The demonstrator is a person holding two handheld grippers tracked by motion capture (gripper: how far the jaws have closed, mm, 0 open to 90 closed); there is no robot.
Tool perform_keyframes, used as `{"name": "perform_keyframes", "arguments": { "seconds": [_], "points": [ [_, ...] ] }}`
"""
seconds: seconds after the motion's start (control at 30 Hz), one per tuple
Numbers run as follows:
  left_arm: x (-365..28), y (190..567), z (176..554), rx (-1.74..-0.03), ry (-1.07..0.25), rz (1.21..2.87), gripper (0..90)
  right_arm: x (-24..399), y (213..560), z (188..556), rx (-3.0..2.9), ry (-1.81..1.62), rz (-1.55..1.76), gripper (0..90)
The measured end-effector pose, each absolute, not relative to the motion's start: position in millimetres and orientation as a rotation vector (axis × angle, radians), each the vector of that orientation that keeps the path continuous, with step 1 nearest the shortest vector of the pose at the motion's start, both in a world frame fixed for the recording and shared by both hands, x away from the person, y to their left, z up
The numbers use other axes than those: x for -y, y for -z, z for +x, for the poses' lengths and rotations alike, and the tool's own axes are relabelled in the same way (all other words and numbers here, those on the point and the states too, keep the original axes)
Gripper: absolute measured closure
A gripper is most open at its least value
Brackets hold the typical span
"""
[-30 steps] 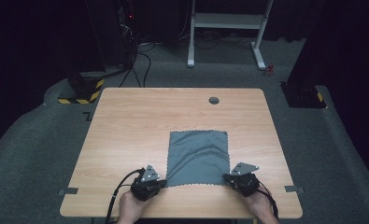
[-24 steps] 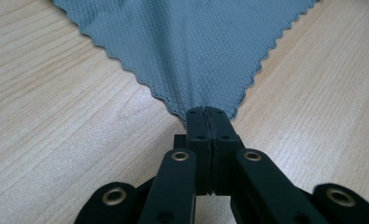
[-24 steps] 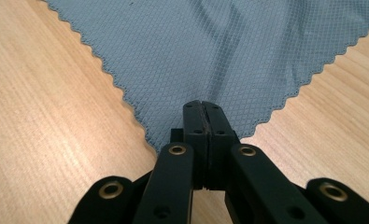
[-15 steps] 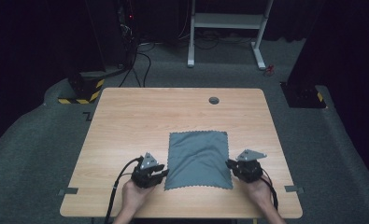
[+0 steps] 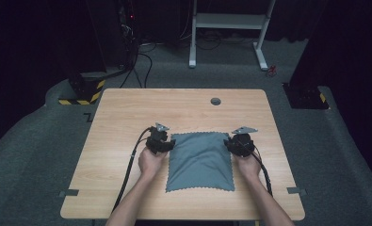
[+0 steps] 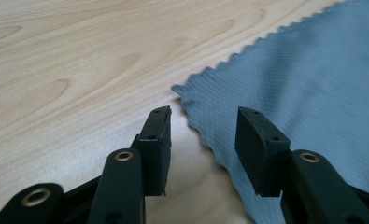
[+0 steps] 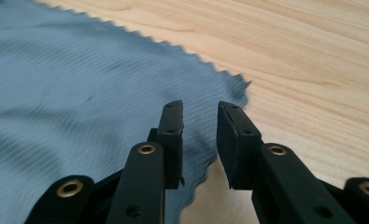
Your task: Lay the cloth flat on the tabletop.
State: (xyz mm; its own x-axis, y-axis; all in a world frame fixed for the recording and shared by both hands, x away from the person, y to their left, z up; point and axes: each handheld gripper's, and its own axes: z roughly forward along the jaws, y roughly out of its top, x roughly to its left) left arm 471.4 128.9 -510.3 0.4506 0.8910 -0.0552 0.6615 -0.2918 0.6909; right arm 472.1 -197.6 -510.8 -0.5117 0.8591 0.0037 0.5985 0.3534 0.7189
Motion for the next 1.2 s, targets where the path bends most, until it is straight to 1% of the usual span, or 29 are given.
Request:
{"name": "perform_keyframes", "arguments": {
  "seconds": [0.1,0.13,0.23,0.3,0.37,0.43,0.5,0.53,0.87,1.03,1.07,1.1,1.13,1.2],
  "points": [
    [-124.8,513.0,478.3,-1.313,-0.460,2.059,56.1,197.5,514.1,480.3,-2.231,-0.962,1.331,66.0],
    [-122.9,513.8,479.0,-1.313,-0.476,2.057,56.2,197.5,515.6,481.8,-2.235,-0.961,1.332,65.8],
    [-118.2,513.2,481.2,-1.298,-0.500,2.082,60.6,196.0,517.8,482.8,-2.225,-0.943,1.327,66.2],
    [-116.6,512.7,481.7,-1.276,-0.485,2.095,67.3,195.1,517.9,483.4,-2.220,-0.933,1.323,71.5],
    [-114.5,512.0,481.7,-1.246,-0.463,2.114,77.1,195.3,516.7,486.3,-2.231,-0.928,1.332,79.8],
    [-113.2,512.2,481.2,-1.223,-0.449,2.120,86.1,193.7,513.9,490.6,-2.258,-0.904,1.343,85.6],
    [-113.6,512.2,481.7,-1.220,-0.439,2.120,88.8,191.3,513.6,491.5,-2.267,-0.890,1.322,88.1],
    [-114.6,512.3,482.4,-1.228,-0.426,2.111,89.2,190.8,513.6,491.3,-2.266,-0.887,1.315,88.8],
    [-118.5,510.5,489.1,-1.229,-0.546,2.038,89.8,189.2,508.9,491.4,-2.204,-0.883,1.269,89.7],
    [-110.0,516.3,496.2,-1.231,-0.593,2.101,89.5,189.2,517.5,497.3,-2.185,-0.863,1.305,89.6],
    [-109.7,515.8,497.0,-1.236,-0.586,2.103,89.0,188.5,518.0,497.4,-2.180,-0.866,1.310,89.3],
    [-110.6,515.3,497.2,-1.252,-0.585,2.095,87.2,188.9,518.2,497.8,-2.180,-0.868,1.304,87.4],
    [-111.9,515.2,496.7,-1.270,-0.583,2.079,80.7,189.8,518.1,498.0,-2.178,-0.865,1.301,83.9],
    [-116.3,513.6,490.7,-1.272,-0.585,2.047,71.7,193.5,517.2,497.8,-2.170,-0.863,1.329,77.8]
  ]
}}
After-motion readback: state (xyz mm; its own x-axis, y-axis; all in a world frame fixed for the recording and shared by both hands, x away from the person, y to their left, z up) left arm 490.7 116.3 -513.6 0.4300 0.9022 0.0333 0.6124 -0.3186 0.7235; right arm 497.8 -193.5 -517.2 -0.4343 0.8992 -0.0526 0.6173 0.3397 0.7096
